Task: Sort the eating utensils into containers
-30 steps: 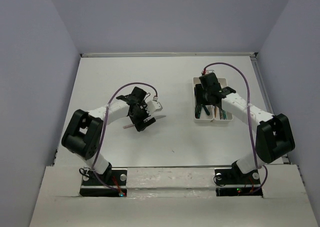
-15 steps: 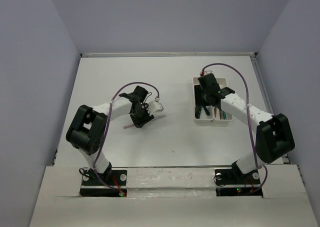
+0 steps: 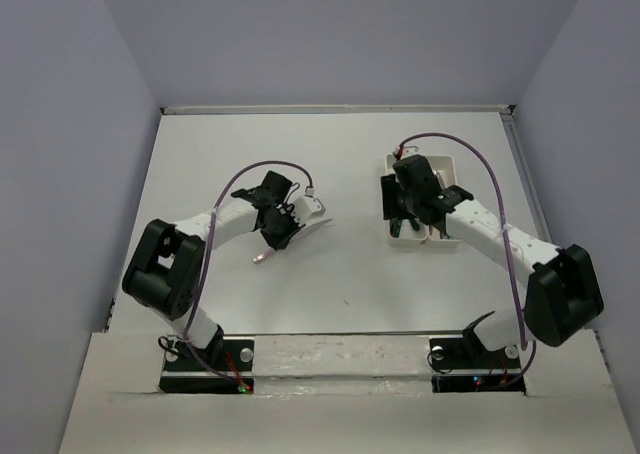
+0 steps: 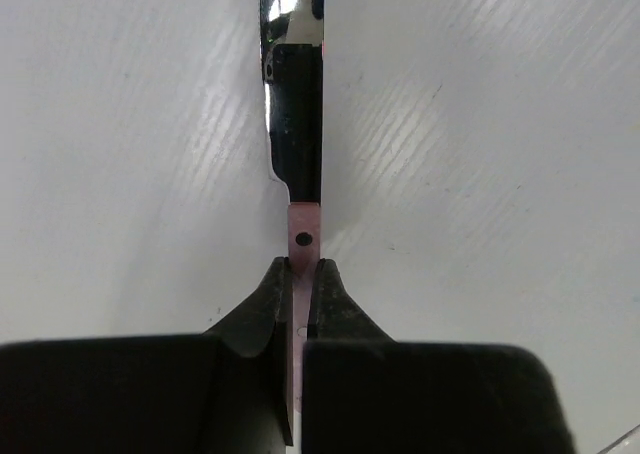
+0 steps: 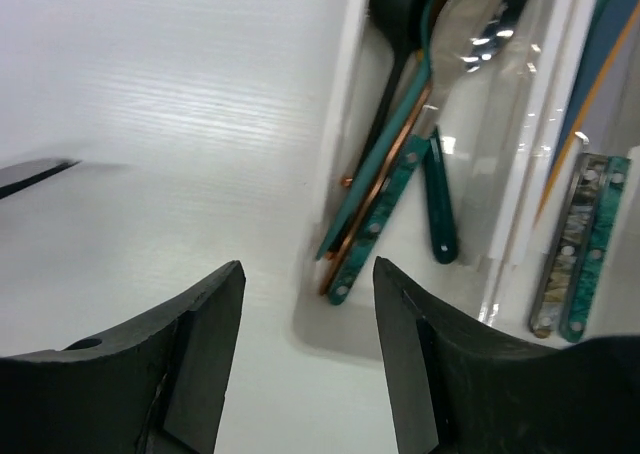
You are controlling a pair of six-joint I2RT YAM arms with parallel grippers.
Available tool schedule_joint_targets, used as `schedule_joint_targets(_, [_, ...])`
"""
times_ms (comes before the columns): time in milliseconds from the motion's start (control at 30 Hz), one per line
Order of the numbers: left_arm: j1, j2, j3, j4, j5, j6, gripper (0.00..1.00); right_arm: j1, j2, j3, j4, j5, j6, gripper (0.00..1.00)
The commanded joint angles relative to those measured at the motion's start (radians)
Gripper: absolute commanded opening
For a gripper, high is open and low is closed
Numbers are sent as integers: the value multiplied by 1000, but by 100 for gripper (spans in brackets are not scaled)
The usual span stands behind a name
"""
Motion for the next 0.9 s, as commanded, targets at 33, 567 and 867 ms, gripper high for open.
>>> schedule_joint_targets(33, [-2,-197,-30,178,47,-145,0,36,-246,-140,328,-185,149,59])
schedule_joint_targets(567, [-2,-363,-38,381,44,-381,0,223,42,-110,936,-222,412,82])
schedule_joint_targets(867, [-4,-379,-28,376,51,-399,0,232,143,-68,1039,-254,484,66])
